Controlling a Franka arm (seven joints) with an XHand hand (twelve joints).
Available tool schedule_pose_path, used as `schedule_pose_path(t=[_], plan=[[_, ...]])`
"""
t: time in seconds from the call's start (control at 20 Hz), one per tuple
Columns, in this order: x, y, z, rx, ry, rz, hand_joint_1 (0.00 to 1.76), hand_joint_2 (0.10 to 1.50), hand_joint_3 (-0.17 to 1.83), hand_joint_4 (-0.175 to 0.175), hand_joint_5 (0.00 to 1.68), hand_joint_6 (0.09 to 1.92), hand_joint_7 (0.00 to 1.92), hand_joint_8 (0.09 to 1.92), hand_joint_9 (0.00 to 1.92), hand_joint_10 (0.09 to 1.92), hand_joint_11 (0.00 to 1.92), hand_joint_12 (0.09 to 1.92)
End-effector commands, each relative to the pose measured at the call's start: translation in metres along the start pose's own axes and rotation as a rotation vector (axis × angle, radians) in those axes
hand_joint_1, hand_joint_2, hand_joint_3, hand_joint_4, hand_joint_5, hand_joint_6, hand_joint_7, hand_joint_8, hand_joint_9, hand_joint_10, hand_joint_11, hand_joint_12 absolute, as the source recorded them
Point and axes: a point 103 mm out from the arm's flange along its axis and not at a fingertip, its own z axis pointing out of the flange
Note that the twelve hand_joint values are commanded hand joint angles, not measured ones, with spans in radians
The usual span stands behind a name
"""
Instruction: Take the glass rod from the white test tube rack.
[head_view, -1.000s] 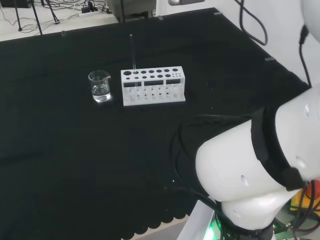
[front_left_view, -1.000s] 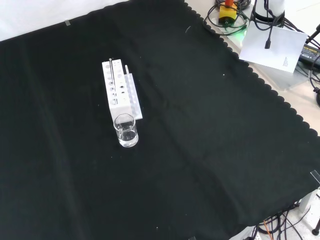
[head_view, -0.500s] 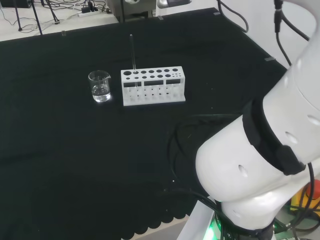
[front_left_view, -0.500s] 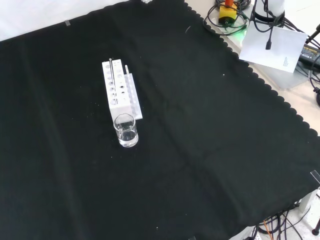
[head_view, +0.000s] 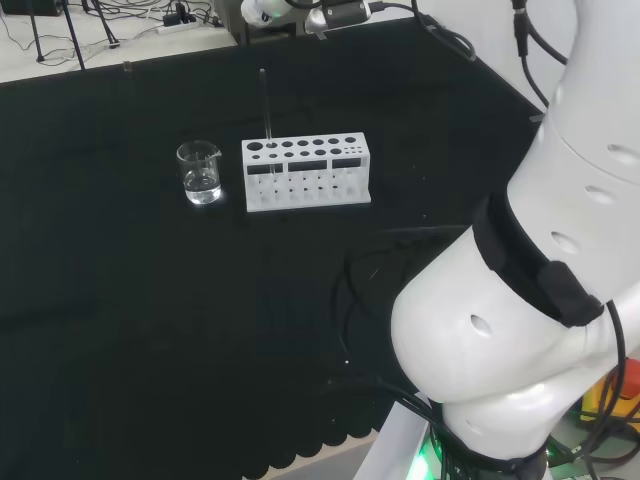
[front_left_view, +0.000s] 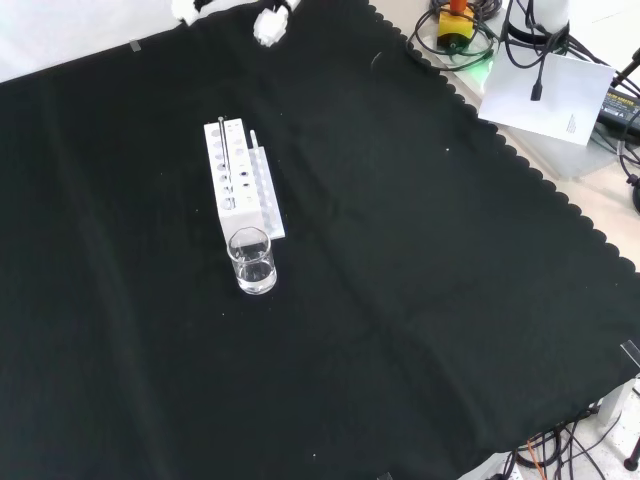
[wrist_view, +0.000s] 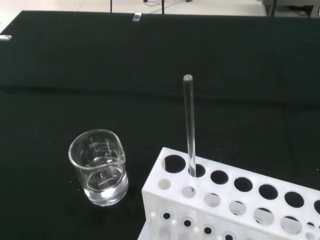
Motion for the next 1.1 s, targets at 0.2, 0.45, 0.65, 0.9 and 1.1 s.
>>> schedule_pose_path(t=[0.2, 0.45, 0.65, 0.9, 1.1], plan=[[-0.012, 0.023, 0.028, 0.016, -0.006, -0.035, 0.67, 1.14, -0.17, -0.138, 0.04, 0.09, 0.02, 0.89, 0.18, 0.95, 0.00, 1.46], [-0.013, 0.032, 0.041, 0.037, -0.004, -0.059, 0.66, 1.14, -0.17, -0.138, 0.04, 0.09, 0.03, 0.90, 0.19, 0.96, 0.00, 1.45], [-0.014, 0.037, 0.051, 0.047, -0.006, -0.079, 0.66, 1.13, -0.17, -0.139, 0.05, 0.09, 0.04, 0.91, 0.21, 0.96, 0.00, 1.46], [-0.018, 0.042, 0.064, 0.065, -0.019, -0.076, 0.66, 1.14, -0.17, -0.144, 0.07, 0.09, 0.07, 0.92, 0.24, 0.96, 0.00, 1.48], [-0.018, 0.046, 0.078, 0.107, -0.030, -0.072, 0.65, 1.14, -0.17, -0.155, 0.11, 0.09, 0.13, 0.94, 0.27, 0.96, 0.00, 1.48]])
